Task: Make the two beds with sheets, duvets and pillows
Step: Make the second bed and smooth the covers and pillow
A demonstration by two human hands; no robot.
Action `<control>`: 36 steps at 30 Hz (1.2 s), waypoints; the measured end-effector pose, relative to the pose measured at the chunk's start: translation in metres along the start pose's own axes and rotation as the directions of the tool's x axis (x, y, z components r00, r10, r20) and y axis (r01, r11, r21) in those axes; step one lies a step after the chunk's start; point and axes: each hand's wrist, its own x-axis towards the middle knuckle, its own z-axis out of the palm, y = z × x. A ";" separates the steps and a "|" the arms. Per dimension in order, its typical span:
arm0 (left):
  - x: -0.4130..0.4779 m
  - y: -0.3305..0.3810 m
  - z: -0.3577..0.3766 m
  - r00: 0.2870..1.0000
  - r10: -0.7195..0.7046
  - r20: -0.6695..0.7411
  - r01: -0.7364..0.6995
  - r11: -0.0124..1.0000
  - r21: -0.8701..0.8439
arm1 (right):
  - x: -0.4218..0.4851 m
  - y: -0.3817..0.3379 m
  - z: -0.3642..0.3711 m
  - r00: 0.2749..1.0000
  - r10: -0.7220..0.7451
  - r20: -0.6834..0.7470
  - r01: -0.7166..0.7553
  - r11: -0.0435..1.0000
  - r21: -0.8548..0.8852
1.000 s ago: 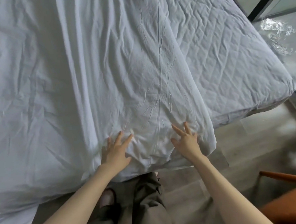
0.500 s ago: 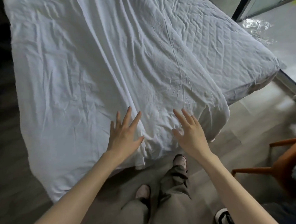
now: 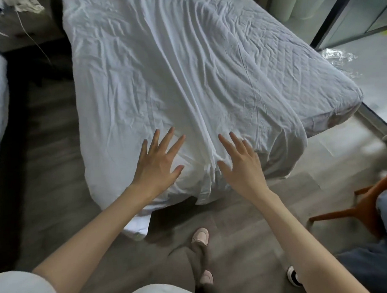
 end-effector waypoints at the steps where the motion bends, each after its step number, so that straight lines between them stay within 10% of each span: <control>1: -0.015 -0.005 -0.005 1.000 -0.024 -0.003 0.024 1.000 0.003 | -0.008 -0.010 0.002 1.000 -0.016 0.013 0.016 1.000 -0.001; 19: -0.180 -0.220 -0.081 0.960 -0.219 -0.173 0.236 0.968 0.086 | -0.034 -0.259 0.086 0.946 -0.323 0.038 0.325 0.941 -0.089; 36: -0.120 -0.559 -0.163 0.960 -0.114 -0.254 0.145 0.984 0.108 | 0.141 -0.529 0.203 0.945 -0.325 -0.041 0.316 0.938 -0.146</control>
